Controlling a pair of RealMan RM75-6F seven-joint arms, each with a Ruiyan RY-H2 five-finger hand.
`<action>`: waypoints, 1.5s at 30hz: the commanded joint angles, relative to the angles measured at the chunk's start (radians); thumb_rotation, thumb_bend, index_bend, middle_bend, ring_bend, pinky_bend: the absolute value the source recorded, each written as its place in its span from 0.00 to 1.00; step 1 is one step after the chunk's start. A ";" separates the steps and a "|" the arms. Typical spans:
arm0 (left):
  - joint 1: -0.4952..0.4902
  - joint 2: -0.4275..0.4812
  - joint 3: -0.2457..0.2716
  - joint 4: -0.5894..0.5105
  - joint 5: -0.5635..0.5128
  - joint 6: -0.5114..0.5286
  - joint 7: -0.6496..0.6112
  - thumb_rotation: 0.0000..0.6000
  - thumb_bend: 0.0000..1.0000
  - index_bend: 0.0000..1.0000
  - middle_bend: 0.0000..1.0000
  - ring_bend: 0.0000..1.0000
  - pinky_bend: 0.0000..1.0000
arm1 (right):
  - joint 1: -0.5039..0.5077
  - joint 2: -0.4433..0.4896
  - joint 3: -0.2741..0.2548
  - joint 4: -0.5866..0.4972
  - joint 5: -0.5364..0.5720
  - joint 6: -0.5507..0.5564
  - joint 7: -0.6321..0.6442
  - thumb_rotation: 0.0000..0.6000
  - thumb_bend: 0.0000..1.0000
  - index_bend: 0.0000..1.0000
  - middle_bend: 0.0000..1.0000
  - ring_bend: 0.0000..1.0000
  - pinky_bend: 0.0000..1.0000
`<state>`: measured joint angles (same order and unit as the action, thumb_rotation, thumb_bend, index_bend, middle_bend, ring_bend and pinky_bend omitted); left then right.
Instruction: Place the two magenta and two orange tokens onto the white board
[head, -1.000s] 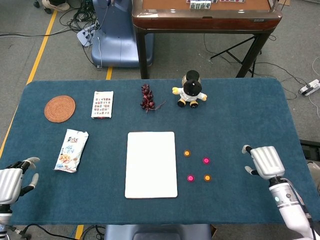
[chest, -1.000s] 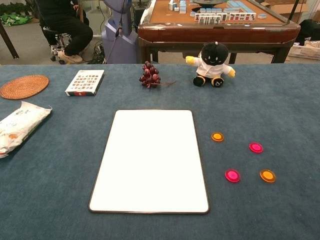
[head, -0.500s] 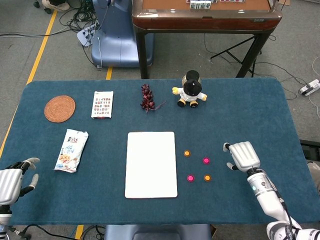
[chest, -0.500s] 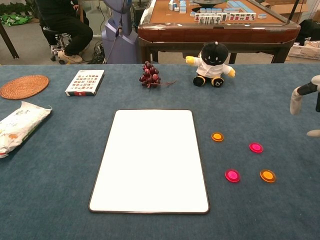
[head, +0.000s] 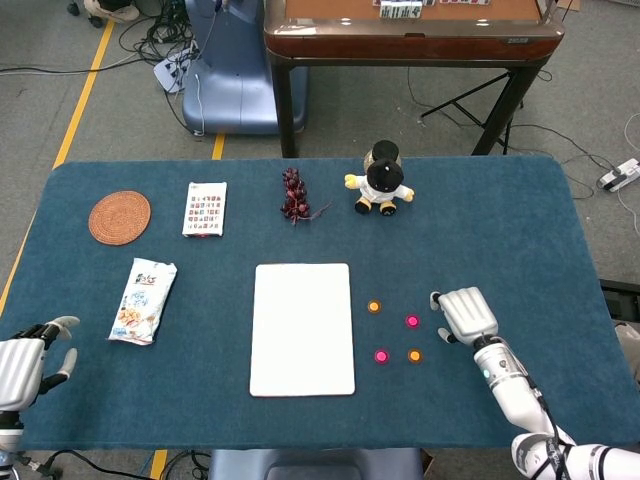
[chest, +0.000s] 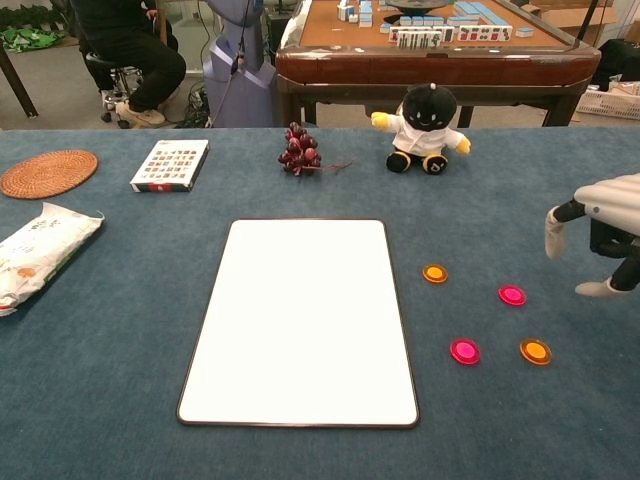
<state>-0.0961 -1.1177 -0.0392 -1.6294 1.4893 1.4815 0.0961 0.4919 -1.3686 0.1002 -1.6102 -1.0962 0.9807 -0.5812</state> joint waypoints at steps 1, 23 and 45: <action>0.000 -0.001 0.001 0.001 0.000 -0.002 0.000 1.00 0.44 0.38 0.47 0.43 0.52 | 0.013 -0.018 -0.004 0.012 0.019 -0.005 -0.014 1.00 0.20 0.41 1.00 1.00 1.00; 0.001 0.006 0.000 -0.001 -0.007 -0.007 -0.014 1.00 0.44 0.38 0.47 0.43 0.52 | 0.092 -0.121 -0.014 0.095 0.109 -0.034 -0.039 1.00 0.20 0.41 1.00 1.00 1.00; 0.002 0.010 0.003 -0.004 -0.003 -0.007 -0.022 1.00 0.44 0.38 0.47 0.43 0.52 | 0.133 -0.182 -0.019 0.160 0.150 -0.049 -0.016 1.00 0.21 0.41 1.00 1.00 1.00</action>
<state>-0.0940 -1.1080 -0.0365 -1.6334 1.4863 1.4741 0.0736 0.6241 -1.5499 0.0814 -1.4505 -0.9461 0.9325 -0.5970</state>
